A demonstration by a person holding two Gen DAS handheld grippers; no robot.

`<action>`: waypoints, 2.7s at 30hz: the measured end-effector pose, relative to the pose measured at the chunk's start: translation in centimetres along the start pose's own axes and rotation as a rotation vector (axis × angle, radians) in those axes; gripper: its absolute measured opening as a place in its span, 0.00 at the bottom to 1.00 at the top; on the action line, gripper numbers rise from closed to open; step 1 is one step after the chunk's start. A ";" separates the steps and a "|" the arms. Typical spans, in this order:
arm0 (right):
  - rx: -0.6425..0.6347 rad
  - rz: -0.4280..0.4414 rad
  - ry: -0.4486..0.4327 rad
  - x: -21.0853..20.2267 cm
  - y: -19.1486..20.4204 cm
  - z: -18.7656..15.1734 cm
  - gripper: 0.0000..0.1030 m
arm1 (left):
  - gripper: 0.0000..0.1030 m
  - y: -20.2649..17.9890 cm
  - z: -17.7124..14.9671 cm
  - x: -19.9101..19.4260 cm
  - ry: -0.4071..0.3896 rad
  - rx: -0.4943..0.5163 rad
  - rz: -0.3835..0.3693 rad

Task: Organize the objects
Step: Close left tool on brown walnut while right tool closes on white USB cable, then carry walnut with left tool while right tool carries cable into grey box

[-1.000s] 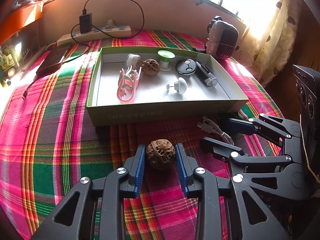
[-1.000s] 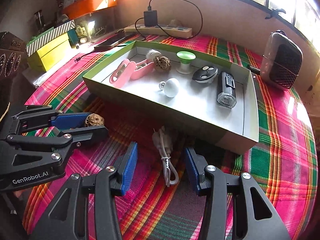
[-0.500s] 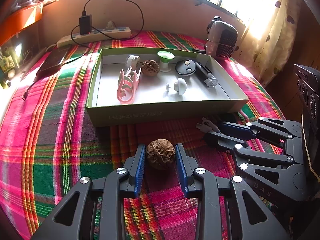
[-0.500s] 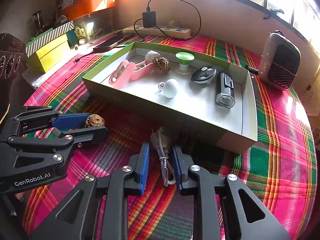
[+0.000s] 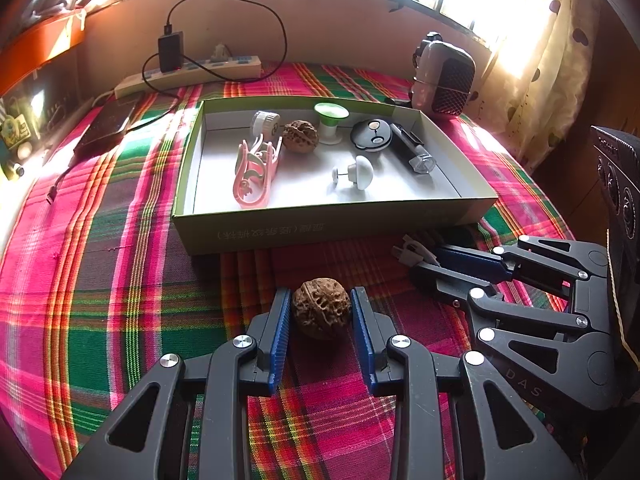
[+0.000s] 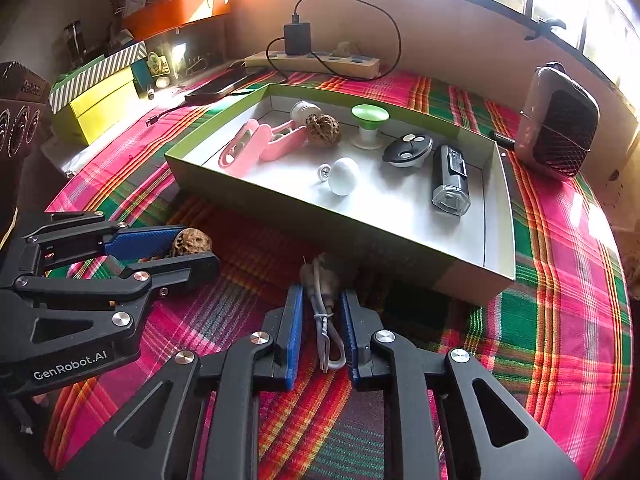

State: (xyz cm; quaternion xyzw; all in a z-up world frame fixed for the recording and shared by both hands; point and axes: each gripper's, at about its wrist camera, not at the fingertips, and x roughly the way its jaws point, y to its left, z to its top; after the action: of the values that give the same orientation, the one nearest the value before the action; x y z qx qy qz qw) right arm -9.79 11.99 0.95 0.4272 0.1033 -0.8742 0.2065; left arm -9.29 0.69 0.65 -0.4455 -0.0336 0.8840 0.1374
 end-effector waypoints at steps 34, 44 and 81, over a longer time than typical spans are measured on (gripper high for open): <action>0.121 0.051 -0.072 -3.1 -0.9 -0.3 0.18 | 0.27 0.3 1.4 -1.2 -0.039 0.002 0.009; 0.144 0.046 -0.111 -4.2 -2.0 0.5 0.18 | 0.27 0.0 2.9 -1.7 -0.074 0.016 0.016; 0.218 0.022 -0.042 2.1 -6.3 6.2 0.18 | 0.27 0.2 8.0 4.3 -0.016 0.039 0.037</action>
State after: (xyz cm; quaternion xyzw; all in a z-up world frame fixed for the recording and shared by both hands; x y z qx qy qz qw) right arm -18.16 14.87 3.09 0.4298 -0.0018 -0.8866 0.1706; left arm -18.12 2.20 2.07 -0.4364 -0.0092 0.8904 0.1293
